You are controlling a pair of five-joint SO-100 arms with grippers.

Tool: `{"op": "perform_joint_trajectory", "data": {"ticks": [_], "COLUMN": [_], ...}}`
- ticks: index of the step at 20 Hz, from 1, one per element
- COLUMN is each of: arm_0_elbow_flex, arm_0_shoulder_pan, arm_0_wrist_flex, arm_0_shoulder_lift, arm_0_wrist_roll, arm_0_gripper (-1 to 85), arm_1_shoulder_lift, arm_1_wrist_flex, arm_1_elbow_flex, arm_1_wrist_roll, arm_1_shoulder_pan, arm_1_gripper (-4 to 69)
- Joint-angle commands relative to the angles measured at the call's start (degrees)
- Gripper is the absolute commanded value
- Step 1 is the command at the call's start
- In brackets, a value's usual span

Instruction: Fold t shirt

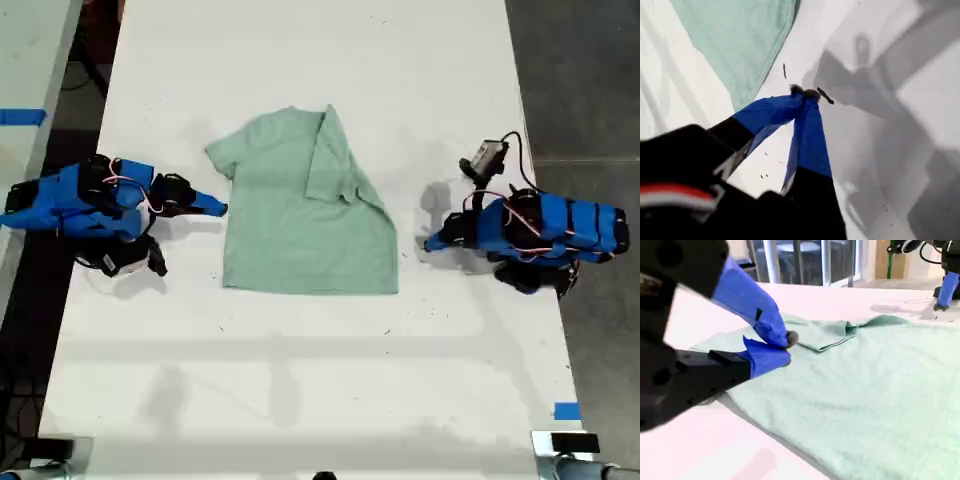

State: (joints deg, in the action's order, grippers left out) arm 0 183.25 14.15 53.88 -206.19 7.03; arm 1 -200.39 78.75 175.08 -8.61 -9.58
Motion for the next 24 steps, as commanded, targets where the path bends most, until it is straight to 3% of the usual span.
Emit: {"op": "perform_joint_trajectory", "data": {"ticks": [1, 5, 8, 11, 13, 15, 18, 24], "arm_0_elbow_flex": [-0.1, -0.1, -11.3, -38.5, -48.7, -56.7, -68.3, -74.1], "arm_0_shoulder_pan": [-2.2, -3.0, 4.1, 18.6, 29.7, 37.8, 43.9, 49.0], "arm_0_wrist_flex": [-0.1, 0.1, 2.3, 4.8, 5.7, 7.0, 10.5, 10.0], "arm_0_shoulder_lift": [-0.4, -0.4, 13.1, 62.4, 75.7, 85.6, 101.3, 116.6], "arm_0_wrist_roll": [-1.4, -2.5, -3.8, 11.0, 22.0, 28.1, 32.9, 32.8], "arm_0_gripper": [-0.2, -0.2, -0.3, -0.2, 18.3, 23.4, 25.0, 21.2], "arm_1_shoulder_lift": [-0.8, -0.8, -0.8, -0.8, -0.8, -0.8, -0.8, -0.8], "arm_1_wrist_flex": [1.6, 1.9, 2.0, 2.1, 2.1, 2.1, 2.1, 2.0], "arm_1_elbow_flex": [0.7, 0.4, 0.3, 0.2, 0.2, 0.2, 0.2, 0.2], "arm_1_wrist_roll": [0.3, 0.6, -0.2, -0.4, -0.6, -0.8, -1.0, -1.1], "arm_1_shoulder_pan": [0.6, 0.7, -0.9, -0.9, -0.9, -0.5, -0.4, 0.0], "arm_1_gripper": [-2.0, -2.0, -2.0, -2.0, -2.0, -2.0, -2.0, -2.0]}}
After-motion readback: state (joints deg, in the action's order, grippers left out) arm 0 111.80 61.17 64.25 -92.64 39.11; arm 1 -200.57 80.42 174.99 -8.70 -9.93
